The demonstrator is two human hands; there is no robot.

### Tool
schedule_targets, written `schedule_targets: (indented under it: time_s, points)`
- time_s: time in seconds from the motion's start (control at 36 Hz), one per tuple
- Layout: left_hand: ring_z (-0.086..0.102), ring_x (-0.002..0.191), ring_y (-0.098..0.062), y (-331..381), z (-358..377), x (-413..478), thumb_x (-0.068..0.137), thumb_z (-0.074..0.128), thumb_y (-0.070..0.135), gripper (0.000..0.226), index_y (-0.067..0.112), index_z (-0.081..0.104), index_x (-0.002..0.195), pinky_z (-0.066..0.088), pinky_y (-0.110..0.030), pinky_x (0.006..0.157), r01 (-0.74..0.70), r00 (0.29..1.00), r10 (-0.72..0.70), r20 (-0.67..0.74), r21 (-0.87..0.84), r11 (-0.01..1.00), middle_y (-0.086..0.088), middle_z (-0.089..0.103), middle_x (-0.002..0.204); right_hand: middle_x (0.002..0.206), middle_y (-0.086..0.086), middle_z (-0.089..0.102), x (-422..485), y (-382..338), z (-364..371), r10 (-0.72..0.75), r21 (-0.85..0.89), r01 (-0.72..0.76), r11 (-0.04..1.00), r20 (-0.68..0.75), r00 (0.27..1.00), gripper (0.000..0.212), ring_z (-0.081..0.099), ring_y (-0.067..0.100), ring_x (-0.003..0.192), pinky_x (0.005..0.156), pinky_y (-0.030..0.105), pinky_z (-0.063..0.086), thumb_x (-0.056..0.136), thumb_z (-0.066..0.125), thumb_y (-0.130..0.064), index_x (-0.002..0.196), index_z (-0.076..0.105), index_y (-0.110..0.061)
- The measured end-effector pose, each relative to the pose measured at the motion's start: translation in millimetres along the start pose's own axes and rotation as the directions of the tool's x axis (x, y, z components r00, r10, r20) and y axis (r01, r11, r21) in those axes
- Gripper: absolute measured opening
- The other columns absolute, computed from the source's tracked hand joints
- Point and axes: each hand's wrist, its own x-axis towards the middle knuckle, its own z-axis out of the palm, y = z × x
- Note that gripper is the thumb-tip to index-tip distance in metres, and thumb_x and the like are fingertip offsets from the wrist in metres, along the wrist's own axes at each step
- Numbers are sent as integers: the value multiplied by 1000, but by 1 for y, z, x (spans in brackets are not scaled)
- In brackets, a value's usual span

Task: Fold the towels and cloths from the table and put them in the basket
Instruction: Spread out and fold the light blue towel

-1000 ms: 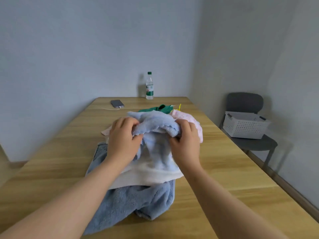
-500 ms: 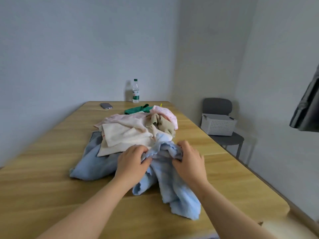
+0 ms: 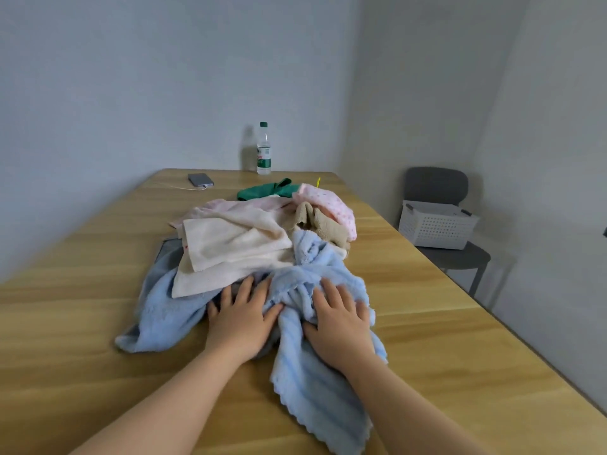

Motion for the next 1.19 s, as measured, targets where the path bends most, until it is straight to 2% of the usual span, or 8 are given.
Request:
schedule_targets:
  time_s: [0.22,0.36,0.47,0.61,0.75,0.94,1.08,1.19]
  points:
    - [0,144,-16,-15,3,64,96,24,53,55,39,10,147,8,-46,116,-34,998,30,-54,-65,997,16,5,156,158,-7,-3,60,11,2,-50,16,50,999,-9,999,61,-5,18,146,116,45,2,97,36,-42,150,9,-28]
    - [27,134,-15,-19,3,65,93,49,37,36,27,53,127,25,-39,107,-101,958,33,-286,-224,969,13,38,141,156,-3,16,65,16,3,-39,96,68,993,-279,959,74,15,21,144,113,39,16,85,59,-40,147,19,-33]
    - [48,113,-25,-26,0,45,81,69,14,19,11,68,100,38,-34,89,-171,887,3,-462,-321,932,-1,59,115,100,8,63,49,11,4,40,95,22,995,-604,796,76,64,31,84,68,37,51,38,87,-27,104,51,-21]
    - [53,72,-15,-15,-11,2,90,53,7,13,19,50,86,39,-24,60,-161,943,-95,-320,-683,712,-4,58,81,78,1,57,9,20,-2,31,194,87,977,-533,845,50,59,26,71,57,29,41,58,77,-16,99,48,-16]
    - [52,82,-17,-15,-18,-31,93,45,-1,25,24,49,88,42,-26,67,-107,955,-207,-214,-896,432,-3,55,89,118,-7,55,-28,32,-8,-85,176,134,975,-263,961,65,51,17,104,71,23,36,86,55,-32,143,23,-29]
    - [57,90,-21,-40,-40,-54,94,49,8,23,12,54,116,47,-30,65,29,941,-339,13,-999,42,-10,60,110,128,-7,56,-58,51,-18,-68,129,91,987,-168,983,62,46,21,117,89,29,35,85,46,-14,143,27,-29]
    - [54,93,-27,-60,-43,-59,94,43,9,28,9,53,120,48,-39,79,65,810,-585,-22,-990,127,-12,58,110,117,-10,60,-73,57,-26,48,-135,-75,988,-194,980,30,47,19,111,75,30,25,86,38,-10,108,52,-25]
    - [47,108,-29,-44,-44,-72,88,53,5,45,14,40,130,43,-39,80,128,845,-455,-281,-721,681,-11,43,128,128,-11,54,-73,40,-31,102,-1,-105,994,-244,964,39,41,17,122,91,29,28,90,35,-10,121,52,-27]
